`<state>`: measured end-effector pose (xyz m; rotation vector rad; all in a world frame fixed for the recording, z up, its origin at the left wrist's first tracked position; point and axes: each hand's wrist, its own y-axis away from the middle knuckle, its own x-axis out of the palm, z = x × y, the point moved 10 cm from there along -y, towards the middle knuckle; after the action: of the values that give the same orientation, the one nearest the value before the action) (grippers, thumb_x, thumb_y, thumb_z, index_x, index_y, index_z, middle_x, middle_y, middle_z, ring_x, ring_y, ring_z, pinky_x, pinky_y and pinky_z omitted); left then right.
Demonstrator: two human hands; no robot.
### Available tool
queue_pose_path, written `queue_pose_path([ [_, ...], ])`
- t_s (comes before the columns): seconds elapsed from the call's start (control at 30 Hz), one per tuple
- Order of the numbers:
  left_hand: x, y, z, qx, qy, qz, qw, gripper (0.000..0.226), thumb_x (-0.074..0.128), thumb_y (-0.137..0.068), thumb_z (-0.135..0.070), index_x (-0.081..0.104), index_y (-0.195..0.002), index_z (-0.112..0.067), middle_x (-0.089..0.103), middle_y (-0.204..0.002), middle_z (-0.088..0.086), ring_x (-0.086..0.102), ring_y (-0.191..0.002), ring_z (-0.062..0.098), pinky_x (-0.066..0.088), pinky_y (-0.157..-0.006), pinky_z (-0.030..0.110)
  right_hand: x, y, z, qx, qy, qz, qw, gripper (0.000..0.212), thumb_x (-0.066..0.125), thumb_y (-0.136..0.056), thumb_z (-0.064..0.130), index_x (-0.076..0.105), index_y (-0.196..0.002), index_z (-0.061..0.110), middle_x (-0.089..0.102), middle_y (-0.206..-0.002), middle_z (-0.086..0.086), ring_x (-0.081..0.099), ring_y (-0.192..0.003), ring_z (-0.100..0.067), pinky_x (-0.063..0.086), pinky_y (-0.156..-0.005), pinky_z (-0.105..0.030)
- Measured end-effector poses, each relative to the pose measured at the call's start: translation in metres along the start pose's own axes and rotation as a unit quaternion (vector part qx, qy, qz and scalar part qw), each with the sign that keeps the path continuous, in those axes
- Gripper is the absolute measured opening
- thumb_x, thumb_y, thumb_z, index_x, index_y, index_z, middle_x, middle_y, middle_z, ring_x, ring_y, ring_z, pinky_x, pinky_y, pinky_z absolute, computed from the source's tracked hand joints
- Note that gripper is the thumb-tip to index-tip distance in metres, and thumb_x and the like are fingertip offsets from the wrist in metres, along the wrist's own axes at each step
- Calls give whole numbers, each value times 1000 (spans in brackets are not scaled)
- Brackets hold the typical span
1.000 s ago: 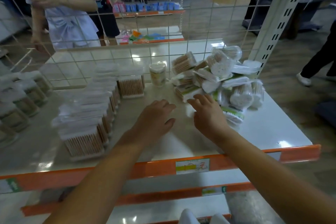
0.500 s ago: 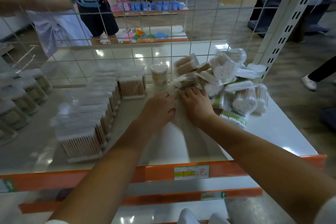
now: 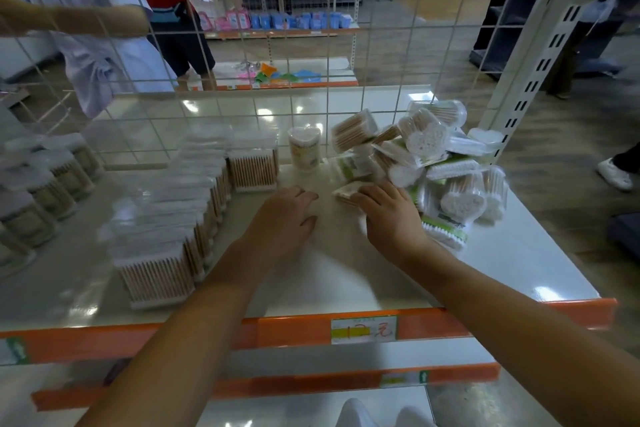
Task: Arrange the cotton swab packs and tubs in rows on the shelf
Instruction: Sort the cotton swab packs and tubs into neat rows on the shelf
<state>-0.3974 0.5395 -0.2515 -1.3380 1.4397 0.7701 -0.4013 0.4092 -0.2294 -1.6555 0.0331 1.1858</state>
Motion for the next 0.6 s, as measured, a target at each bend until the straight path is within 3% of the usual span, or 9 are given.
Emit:
queue_pose_path([
  [0.13, -4, 9, -3, -3, 37, -15, 999, 42, 57, -89, -17, 51, -130, -12, 53, -126, 8, 48, -115, 24, 37, -94, 31, -17, 13, 4, -12, -40, -19, 999, 32, 39, -67, -3, 66, -82, 7, 65, -86, -9, 57, -82, -29, 48, -65, -36],
  [0.27, 1, 10, -7, 6, 67, -5, 998, 40, 51, -89, -6, 52, -129, -10, 54, -128, 8, 50, -117, 23, 36, -94, 27, -31, 24, 4, -19, -69, -30, 997, 30, 42, -70, -8, 58, -87, 10, 62, -91, -13, 50, -91, -26, 48, -69, -40],
  [0.4, -1, 12, -15, -4, 155, -9, 988, 38, 54, -92, -16, 52, -129, -11, 56, -126, 5, 53, -111, 14, 37, -87, 21, -41, 33, 1, -18, -80, -49, 995, 45, 55, -64, -20, 50, -89, 16, 56, -101, -16, 53, -91, -33, 48, -68, -40],
  [0.5, 5, 14, -23, -27, 275, 18, 961, 46, 64, -86, -22, 50, -130, -17, 56, -119, -3, 51, -106, 5, 39, -85, 20, -56, 35, 1, -26, -95, -83, 992, 46, 61, -64, -20, 51, -87, 19, 44, -107, -10, 47, -95, -30, 45, -69, -36],
  [0.6, 15, 15, -31, -50, 386, 53, 920, 52, 71, -78, -12, 50, -125, -20, 59, -109, -3, 55, -106, 12, 49, -90, 31, -68, 37, 3, -38, -107, -104, 988, 31, 63, -75, -6, 50, -88, 19, 41, -108, -10, 45, -96, -29, 47, -70, -38],
])
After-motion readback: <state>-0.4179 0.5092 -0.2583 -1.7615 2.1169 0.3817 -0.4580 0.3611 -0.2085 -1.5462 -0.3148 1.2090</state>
